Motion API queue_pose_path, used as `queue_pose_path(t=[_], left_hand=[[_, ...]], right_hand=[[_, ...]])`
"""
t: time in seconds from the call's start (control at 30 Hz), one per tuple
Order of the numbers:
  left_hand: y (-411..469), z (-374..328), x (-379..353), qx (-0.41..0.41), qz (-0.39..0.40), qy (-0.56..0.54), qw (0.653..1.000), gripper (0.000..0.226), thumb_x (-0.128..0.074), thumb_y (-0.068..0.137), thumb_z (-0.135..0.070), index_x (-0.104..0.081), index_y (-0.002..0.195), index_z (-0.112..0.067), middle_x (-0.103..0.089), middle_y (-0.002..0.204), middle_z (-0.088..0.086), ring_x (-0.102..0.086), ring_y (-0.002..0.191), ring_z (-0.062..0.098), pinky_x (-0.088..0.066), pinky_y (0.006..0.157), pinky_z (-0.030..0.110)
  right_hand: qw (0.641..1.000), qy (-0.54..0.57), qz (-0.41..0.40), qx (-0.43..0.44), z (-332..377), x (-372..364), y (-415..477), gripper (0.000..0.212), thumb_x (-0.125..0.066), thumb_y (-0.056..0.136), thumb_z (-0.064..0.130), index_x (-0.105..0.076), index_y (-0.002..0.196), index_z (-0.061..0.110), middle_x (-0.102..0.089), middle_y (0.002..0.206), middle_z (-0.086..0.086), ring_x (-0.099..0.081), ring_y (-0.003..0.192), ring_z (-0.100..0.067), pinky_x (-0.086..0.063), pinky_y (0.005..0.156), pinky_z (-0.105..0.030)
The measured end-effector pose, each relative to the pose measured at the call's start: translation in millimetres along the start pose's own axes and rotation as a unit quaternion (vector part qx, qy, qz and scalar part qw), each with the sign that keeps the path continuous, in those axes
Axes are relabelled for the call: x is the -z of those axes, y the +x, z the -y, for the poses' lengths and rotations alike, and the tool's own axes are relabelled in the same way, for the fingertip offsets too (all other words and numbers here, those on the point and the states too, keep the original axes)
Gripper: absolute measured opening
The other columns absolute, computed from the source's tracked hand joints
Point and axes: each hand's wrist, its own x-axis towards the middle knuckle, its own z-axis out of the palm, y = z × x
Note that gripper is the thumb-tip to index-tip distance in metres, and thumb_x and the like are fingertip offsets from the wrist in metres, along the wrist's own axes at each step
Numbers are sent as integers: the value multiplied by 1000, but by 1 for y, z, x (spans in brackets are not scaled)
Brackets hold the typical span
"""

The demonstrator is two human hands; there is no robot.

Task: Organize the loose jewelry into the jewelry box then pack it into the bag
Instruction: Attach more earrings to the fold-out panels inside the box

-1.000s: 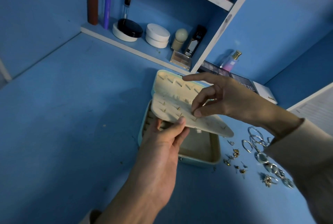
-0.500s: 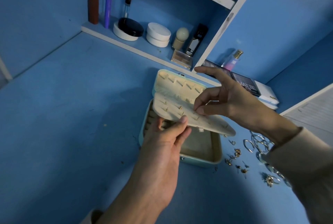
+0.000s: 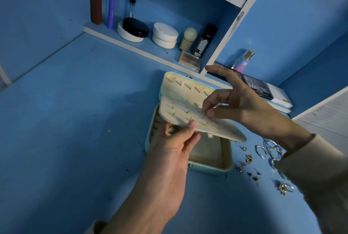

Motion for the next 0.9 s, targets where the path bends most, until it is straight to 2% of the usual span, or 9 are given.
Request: queue_pose_path(t=[0.2,0.4,0.6,0.67,0.7,0.77,0.83,0.9], left_hand=[[0,-1,-1,7,0,7,1000,46,-69,67,-5,-63,110,-19,-68,117,3,-61,114,18,-46,96,31],[-3,-4,-3,23,-13,9,1000,39,-61,71,-8,-63,109,-18,-66,120,7,-60,116,19,-44,101,32],[-6,-13,-6,79,-9,-14,997,43,-61,71,-7,-61,114,-14,-66,119,12,-61,115,22,-44,101,34],[-8,-15,-9,101,-12,-38,994,31,-59,71,-5,-67,102,-8,-70,110,15,-64,109,22,-45,99,36],[-10,-15,-10,110,-12,-50,993,22,-58,72,-5,-73,88,-8,-72,104,14,-67,104,21,-45,97,35],[-12,-15,-14,117,-10,-70,991,23,-56,72,-5,-76,64,-14,-73,98,10,-69,97,18,-46,95,35],[-12,-13,-17,118,-20,-76,990,26,-57,74,-7,-76,59,-17,-74,98,8,-68,100,18,-45,97,35],[-11,-10,-17,121,-32,-74,989,21,-57,76,-10,-77,69,-15,-73,101,8,-65,105,17,-44,98,34]], right_hand=[[1000,10,7,-5,0,-2,1,77,-62,76,-18,-32,135,22,-69,79,-12,-63,73,-20,-51,78,-30],[998,8,-58,9,-3,-1,-2,76,-63,77,-15,-33,136,22,-68,78,-10,-61,73,-27,-52,74,-28],[995,-31,-92,30,-7,-4,-17,69,-63,79,-12,-39,128,32,-67,83,-12,-64,77,-29,-52,77,-46],[994,-27,-100,31,-9,-3,-21,69,-63,80,-11,-40,129,31,-66,83,-12,-64,77,-28,-53,77,-48],[994,-22,-104,30,-10,-4,-22,68,-64,80,-11,-40,129,30,-66,83,-12,-64,77,-28,-53,77,-47],[993,-9,-112,30,-11,-5,-24,67,-67,79,-5,-39,130,29,-67,82,-11,-65,76,-25,-54,75,-38],[993,2,-115,26,-13,-7,-25,67,-68,79,-1,-39,131,29,-68,83,-9,-65,76,-21,-51,74,-27],[993,10,-115,19,-14,-8,-24,69,-67,80,-6,-39,132,29,-69,83,-9,-65,76,-20,-50,74,-25]])
